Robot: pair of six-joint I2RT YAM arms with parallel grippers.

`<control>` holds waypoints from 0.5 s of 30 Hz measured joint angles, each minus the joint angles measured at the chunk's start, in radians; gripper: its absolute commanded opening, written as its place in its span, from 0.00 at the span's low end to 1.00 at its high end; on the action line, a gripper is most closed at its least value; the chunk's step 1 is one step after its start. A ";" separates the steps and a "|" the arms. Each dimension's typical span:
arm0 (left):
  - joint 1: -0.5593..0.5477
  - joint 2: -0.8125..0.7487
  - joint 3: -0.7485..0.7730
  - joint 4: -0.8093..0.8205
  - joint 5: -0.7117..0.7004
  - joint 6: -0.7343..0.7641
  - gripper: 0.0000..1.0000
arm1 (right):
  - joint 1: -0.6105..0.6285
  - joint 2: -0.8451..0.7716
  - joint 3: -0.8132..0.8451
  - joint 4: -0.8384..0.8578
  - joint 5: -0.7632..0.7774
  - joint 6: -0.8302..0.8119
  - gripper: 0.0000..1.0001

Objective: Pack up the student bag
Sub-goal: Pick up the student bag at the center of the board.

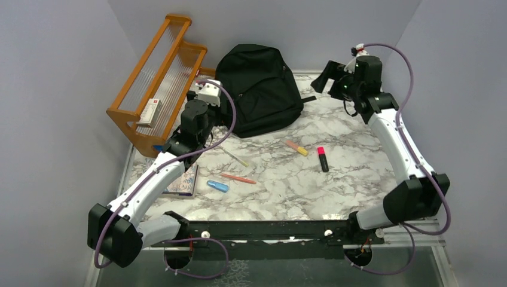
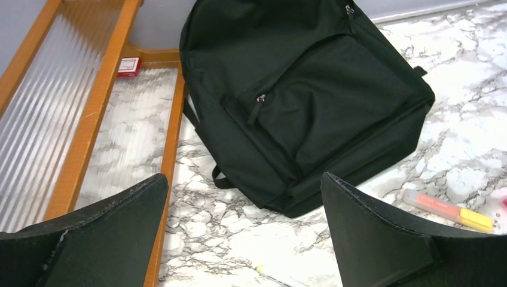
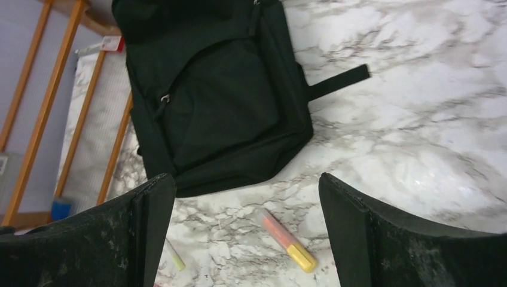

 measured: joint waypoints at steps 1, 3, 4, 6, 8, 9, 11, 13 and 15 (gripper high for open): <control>-0.009 0.005 -0.005 0.006 0.000 0.003 0.99 | 0.000 0.034 0.017 0.001 -0.039 -0.007 0.94; -0.020 0.010 -0.014 0.016 0.000 0.008 0.99 | 0.000 0.116 0.067 0.000 -0.110 -0.019 0.93; -0.024 0.013 -0.018 0.018 0.000 0.009 0.99 | 0.000 0.163 0.100 -0.001 -0.143 -0.027 0.93; -0.030 0.020 -0.021 0.020 -0.001 0.011 0.99 | 0.000 0.266 0.167 0.002 -0.210 -0.047 0.93; -0.032 0.031 -0.021 0.023 -0.004 0.011 0.99 | 0.000 0.352 0.217 0.002 -0.262 -0.068 0.93; -0.032 0.035 -0.021 0.023 -0.005 0.010 0.99 | 0.000 0.393 0.240 0.001 -0.281 -0.078 0.93; -0.032 0.044 -0.021 0.013 -0.010 0.000 0.99 | 0.000 0.472 0.287 0.002 -0.304 -0.098 0.93; -0.032 0.045 -0.023 -0.002 -0.014 -0.017 0.99 | 0.000 0.547 0.334 0.002 -0.316 -0.117 0.94; -0.032 0.039 -0.032 -0.003 -0.012 -0.031 0.99 | 0.000 0.619 0.384 0.007 -0.324 -0.134 0.94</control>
